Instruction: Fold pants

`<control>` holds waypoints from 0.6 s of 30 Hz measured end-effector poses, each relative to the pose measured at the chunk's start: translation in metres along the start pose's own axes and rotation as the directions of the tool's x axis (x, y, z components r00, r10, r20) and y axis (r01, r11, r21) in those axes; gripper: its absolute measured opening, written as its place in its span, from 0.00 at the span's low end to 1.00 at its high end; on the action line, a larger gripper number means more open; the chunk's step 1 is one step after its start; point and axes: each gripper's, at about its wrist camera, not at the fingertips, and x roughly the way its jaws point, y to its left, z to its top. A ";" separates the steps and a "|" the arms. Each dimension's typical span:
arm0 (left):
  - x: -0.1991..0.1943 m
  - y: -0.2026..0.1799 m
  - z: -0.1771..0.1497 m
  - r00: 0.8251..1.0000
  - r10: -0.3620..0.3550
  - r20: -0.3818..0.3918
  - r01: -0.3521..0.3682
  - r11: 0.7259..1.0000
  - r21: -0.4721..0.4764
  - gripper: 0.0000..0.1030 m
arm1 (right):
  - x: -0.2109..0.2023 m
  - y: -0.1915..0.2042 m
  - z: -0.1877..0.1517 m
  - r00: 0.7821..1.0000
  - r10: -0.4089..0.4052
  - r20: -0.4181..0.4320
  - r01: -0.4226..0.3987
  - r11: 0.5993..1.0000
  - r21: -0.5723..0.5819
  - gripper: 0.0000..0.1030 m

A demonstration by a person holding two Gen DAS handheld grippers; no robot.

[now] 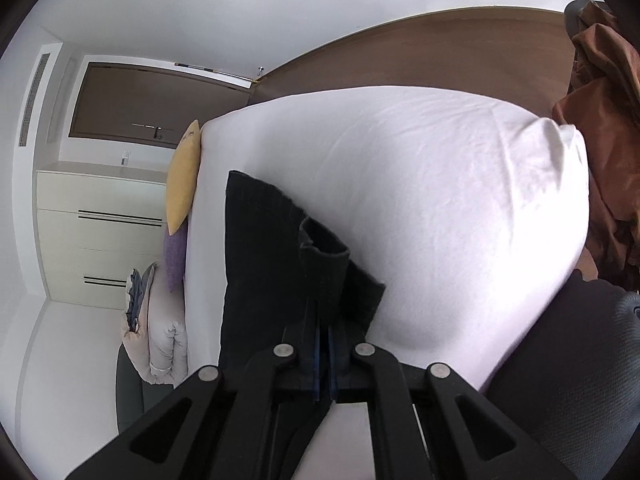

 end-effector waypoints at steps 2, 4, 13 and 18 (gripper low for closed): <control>-0.004 0.003 -0.002 1.000 -0.008 -0.004 0.008 1.000 -0.003 0.12 | 0.002 -0.001 -0.002 1.000 -0.005 0.006 0.005 1.000 -0.008 0.02; -0.008 0.002 -0.006 1.000 -0.005 -0.003 0.005 1.000 0.002 0.11 | 0.000 0.001 -0.003 1.000 -0.011 0.011 0.011 1.000 -0.019 0.02; -0.011 0.010 -0.018 0.999 -0.019 0.035 0.020 0.999 -0.044 0.12 | -0.044 0.028 -0.015 0.993 -0.096 0.075 0.107 0.979 -0.171 0.57; -0.008 0.009 -0.017 0.999 -0.020 0.034 0.022 0.998 -0.050 0.12 | 0.014 0.073 -0.096 0.942 0.015 -0.336 -0.117 0.952 -0.284 0.56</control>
